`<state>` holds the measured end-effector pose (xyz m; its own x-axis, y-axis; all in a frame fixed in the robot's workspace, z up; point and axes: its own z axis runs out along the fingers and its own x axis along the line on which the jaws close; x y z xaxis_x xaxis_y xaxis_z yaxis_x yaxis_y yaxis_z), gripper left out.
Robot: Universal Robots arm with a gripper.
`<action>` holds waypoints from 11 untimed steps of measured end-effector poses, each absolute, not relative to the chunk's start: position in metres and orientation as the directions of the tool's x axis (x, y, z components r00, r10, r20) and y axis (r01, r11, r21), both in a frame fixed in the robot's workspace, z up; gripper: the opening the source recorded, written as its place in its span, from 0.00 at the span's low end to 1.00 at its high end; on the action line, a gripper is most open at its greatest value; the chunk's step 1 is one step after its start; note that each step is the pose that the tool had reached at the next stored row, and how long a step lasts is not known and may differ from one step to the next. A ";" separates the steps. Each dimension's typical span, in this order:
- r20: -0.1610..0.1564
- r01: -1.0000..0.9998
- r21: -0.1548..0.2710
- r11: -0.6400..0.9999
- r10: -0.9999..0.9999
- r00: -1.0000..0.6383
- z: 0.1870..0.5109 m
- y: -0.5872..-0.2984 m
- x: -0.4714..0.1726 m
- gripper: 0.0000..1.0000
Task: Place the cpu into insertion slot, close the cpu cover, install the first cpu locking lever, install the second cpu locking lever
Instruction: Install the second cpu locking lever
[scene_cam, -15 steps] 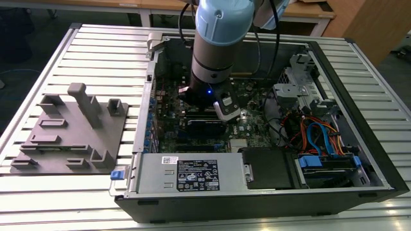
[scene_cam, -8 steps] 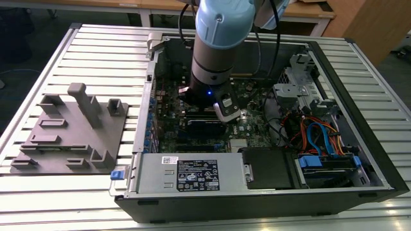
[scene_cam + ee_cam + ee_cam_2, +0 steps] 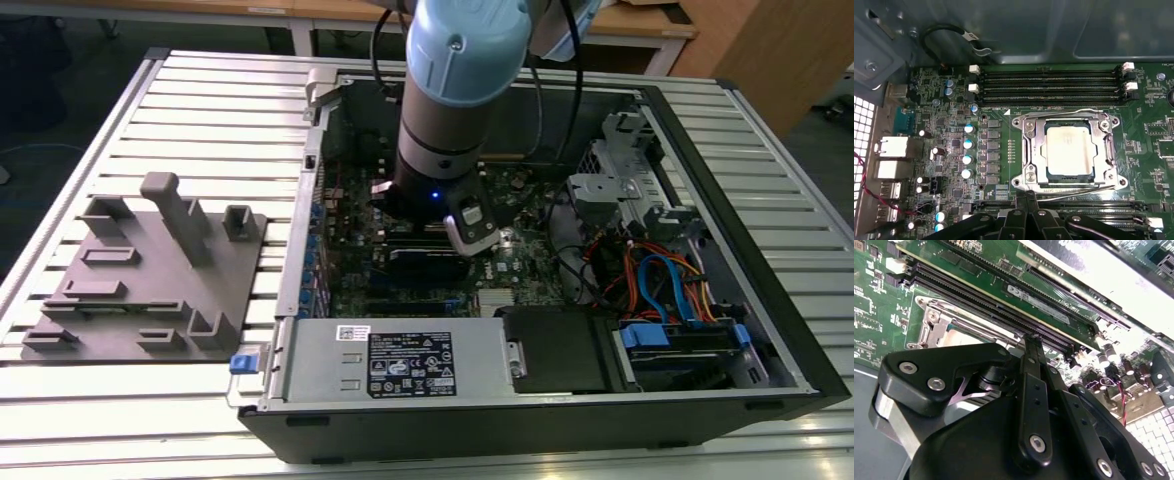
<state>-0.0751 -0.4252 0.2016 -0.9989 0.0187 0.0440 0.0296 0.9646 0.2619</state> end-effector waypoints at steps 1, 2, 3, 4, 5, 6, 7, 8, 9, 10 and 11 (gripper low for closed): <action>0.044 0.030 0.265 0.964 0.019 -0.999 0.201 -0.425 -0.075 0.10; 0.044 0.030 0.269 0.963 0.018 -0.999 0.201 -0.425 -0.075 0.10; 0.044 0.030 0.272 0.962 0.018 -0.999 0.200 -0.425 -0.075 0.10; 0.044 0.030 0.275 0.961 0.018 -0.999 0.200 -0.425 -0.075 0.10; 0.044 0.030 0.277 0.960 0.018 -0.999 0.199 -0.425 -0.075 0.10; 0.044 0.030 0.279 0.960 0.018 -0.999 0.198 -0.425 -0.075 0.10; 0.044 0.030 0.281 0.959 0.018 -0.999 0.198 -0.425 -0.075 0.10; 0.044 0.030 0.283 0.959 0.018 -0.999 0.197 -0.425 -0.075 0.10; 0.044 0.030 0.285 0.958 0.018 -0.999 0.197 -0.425 -0.075 0.10; 0.045 0.030 0.287 0.957 0.018 -0.999 0.196 -0.425 -0.075 0.10; 0.045 0.030 0.290 0.956 0.017 -0.999 0.196 -0.425 -0.075 0.10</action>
<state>-0.0751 -0.4251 0.1962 -0.9989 0.0174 0.0446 0.0296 0.9565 0.2904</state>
